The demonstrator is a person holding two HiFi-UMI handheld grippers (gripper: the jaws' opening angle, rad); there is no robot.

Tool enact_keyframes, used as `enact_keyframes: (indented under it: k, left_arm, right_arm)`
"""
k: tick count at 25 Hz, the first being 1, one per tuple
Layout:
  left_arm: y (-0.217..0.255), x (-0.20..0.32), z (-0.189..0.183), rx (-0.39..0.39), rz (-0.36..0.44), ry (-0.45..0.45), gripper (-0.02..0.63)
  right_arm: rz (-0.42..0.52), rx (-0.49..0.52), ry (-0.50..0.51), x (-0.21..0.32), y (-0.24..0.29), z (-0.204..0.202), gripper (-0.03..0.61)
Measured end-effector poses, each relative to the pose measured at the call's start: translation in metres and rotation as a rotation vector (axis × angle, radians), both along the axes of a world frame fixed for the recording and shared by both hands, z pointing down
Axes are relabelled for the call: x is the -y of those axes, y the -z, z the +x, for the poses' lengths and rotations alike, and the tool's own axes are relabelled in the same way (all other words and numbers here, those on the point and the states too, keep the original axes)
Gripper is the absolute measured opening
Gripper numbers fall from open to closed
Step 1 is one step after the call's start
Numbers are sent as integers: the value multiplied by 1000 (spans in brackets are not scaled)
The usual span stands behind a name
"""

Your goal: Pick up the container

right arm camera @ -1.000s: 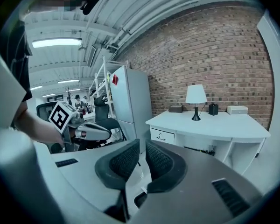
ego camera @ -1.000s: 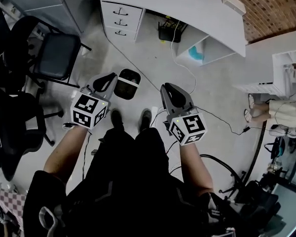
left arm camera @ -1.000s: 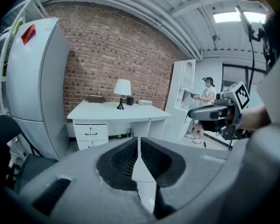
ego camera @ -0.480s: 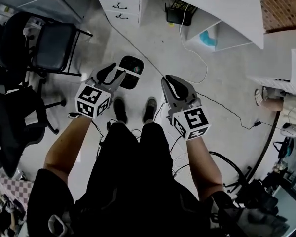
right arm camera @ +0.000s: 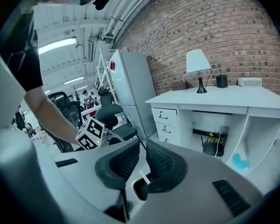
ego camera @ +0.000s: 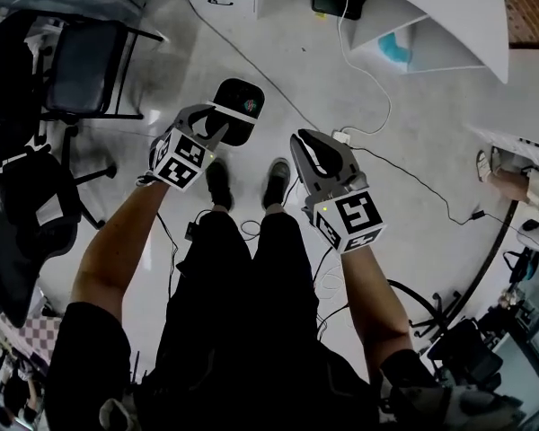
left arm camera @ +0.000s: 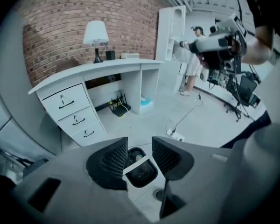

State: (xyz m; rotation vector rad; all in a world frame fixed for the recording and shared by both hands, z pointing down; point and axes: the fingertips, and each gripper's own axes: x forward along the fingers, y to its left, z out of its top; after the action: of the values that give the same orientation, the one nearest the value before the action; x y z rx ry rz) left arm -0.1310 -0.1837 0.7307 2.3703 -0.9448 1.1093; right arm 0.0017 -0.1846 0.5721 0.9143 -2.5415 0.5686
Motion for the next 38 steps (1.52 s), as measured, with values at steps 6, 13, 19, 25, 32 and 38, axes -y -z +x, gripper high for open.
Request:
enact_keyframes:
  k: [6,13,19,25,32,38]
  left_arm:
    - [-69,4,-5,231,14,-228,166]
    - [-140,0,-7,341,-49,-377,166]
    - [-203,-5,-16,427,-106,-464,167]
    - [-253,-5,-21,502,-131,-507,167]
    - [-285,-1,-15,574,-67,-616,167]
    - [-310,0,-10,594,-110,-652,166]
  right_arm:
    - [-10,-38,54,3,-40,-5,11]
    - [-47,-44,101,7,-82,-8,11]
    - [-45,-18,106,9,-113,-6,11]
    - [-86,2,59,9,-149,1,11]
    - [-84,24,48,2,-173,1,11]
    - [-123,-8,14,-5,-201,21,11]
